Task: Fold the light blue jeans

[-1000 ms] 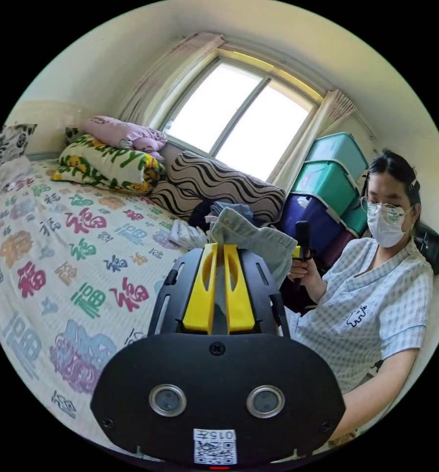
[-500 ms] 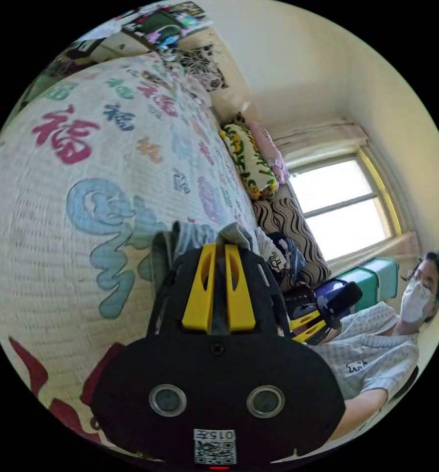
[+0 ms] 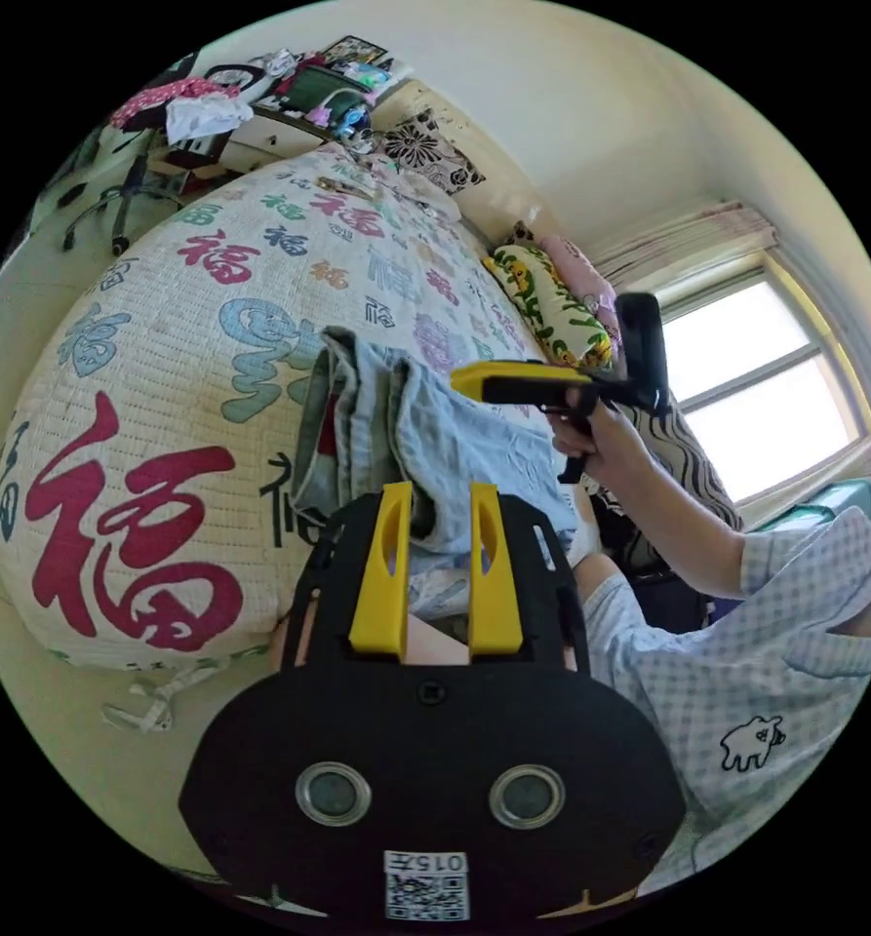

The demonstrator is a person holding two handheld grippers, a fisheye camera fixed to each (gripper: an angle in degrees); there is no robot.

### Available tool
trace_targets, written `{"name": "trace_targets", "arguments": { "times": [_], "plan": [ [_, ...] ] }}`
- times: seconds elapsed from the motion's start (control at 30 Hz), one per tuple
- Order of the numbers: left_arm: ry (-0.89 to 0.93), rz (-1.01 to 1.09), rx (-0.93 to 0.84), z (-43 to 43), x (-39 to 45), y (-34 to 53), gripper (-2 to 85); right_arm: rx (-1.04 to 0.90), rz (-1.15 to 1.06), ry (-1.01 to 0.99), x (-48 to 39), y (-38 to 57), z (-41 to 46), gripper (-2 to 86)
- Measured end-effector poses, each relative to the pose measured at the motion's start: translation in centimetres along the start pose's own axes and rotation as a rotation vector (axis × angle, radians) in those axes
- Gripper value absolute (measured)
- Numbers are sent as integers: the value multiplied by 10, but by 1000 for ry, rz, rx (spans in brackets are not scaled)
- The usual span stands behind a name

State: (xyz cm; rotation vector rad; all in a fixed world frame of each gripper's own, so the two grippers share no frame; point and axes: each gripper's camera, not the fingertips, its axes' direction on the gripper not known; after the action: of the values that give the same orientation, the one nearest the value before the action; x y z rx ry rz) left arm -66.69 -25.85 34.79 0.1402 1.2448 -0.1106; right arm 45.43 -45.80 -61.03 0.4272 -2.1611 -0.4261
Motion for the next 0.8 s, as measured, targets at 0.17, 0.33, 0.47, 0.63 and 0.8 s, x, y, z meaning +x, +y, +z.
{"name": "trace_targets", "arguments": {
  "times": [0.17, 0.33, 0.47, 0.63, 0.8],
  "plan": [
    [-63, -54, -91, 9, 19, 0, 68, -213, 57, 29, 31, -48, 102, 103],
    [-76, 24, -38, -25, 51, 5, 5, -73, 52, 48, 43, -26, 100, 64],
    [-121, 118, 113, -85, 90, 16, -4, 267, 97, -62, 46, 14, 56, 57],
    [-246, -9, 43, -102, 71, 26, 0, 151, 16, -24, 49, -6, 128, 75],
    [-151, -132, -7, -109, 48, 40, 20, 161, -13, -101, 93, -11, 139, 83]
  ]
}}
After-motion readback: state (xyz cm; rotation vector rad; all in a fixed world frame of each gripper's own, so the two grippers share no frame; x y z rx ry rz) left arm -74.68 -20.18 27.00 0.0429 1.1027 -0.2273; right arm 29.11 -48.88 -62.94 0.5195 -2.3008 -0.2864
